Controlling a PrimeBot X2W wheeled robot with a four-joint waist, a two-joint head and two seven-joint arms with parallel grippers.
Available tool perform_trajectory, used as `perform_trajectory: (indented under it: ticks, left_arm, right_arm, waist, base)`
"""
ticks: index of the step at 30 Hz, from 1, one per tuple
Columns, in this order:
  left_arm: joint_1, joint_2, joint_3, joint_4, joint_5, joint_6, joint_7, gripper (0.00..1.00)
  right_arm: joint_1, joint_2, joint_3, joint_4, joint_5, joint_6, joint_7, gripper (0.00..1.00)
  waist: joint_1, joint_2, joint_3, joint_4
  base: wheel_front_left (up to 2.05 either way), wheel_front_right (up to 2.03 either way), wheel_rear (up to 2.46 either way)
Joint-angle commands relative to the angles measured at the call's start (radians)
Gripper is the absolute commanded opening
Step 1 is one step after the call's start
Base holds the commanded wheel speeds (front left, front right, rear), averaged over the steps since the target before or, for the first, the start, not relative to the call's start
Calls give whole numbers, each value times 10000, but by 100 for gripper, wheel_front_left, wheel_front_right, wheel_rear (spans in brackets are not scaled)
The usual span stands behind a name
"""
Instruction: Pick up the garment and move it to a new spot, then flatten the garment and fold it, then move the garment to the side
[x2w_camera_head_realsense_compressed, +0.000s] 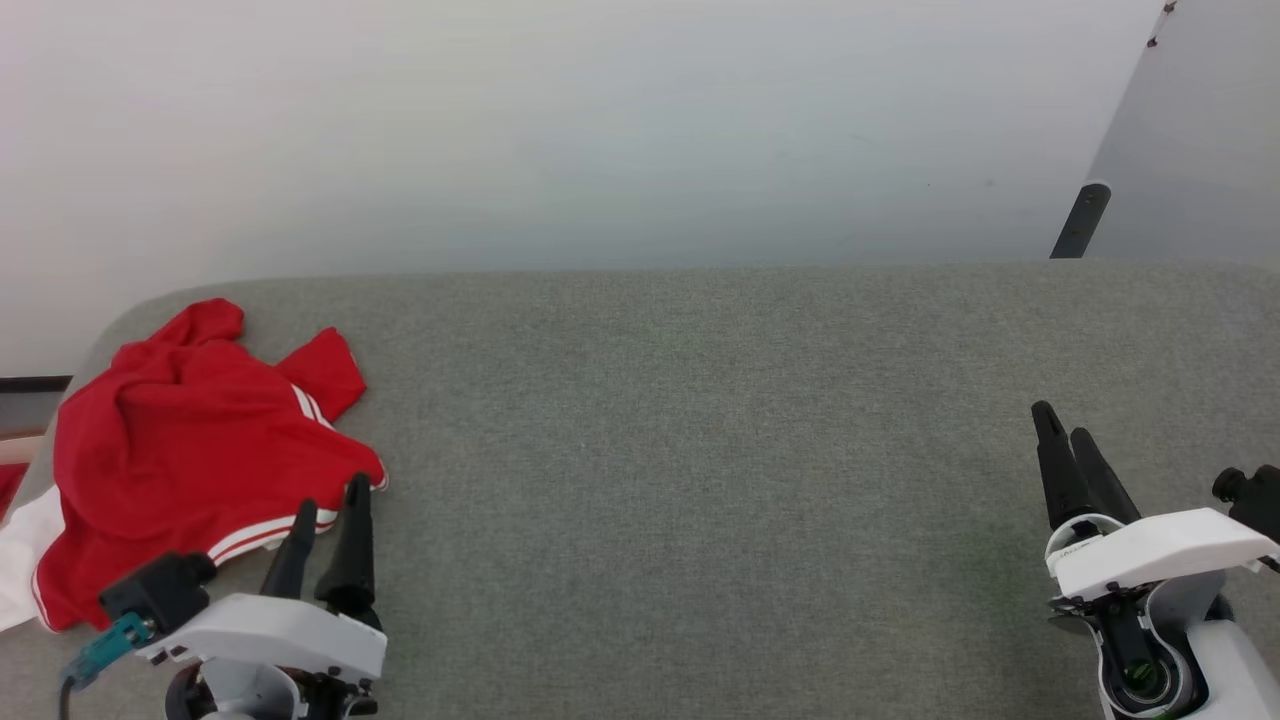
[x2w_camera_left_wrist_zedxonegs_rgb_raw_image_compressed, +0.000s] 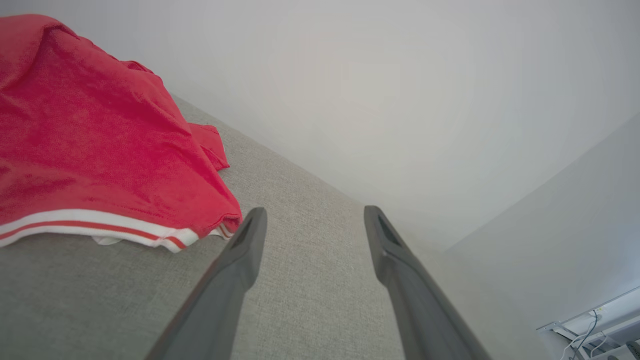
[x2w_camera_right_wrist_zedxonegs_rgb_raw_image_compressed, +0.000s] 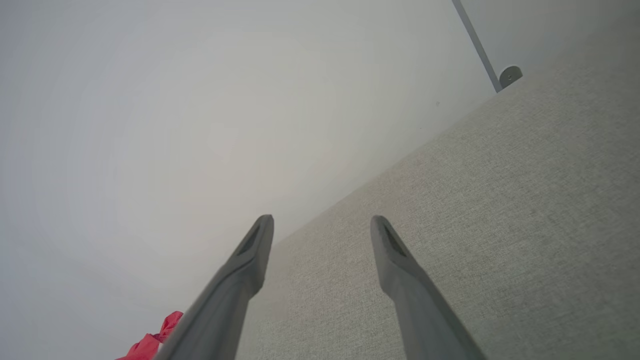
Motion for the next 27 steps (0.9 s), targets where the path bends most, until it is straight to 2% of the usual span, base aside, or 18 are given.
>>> perform_trajectory:
  ticks: [1,13,27]
  left_arm:
    - [-217,131,-39,-101,380,42,-94,100]
    - [-265,354,-218,176,1988,108,-445,100]
    - [-406,459,-267,511,3232,-190,-807,100]
  right_arm:
    - [-351,-111,8,-35,-437,6,-108,100]
    - [-569,-114,11,345,-2513,6,-461,100]
    - [-849,-151,60,724,-4027,7,-819,100]
  waist:
    - [0,-1,-6,3]
    - [0,-1,-43,19]
    - [0,-1,-39,-4]
  base:
    - [0,0,0]
    - [0,0,0]
    - [0,0,0]
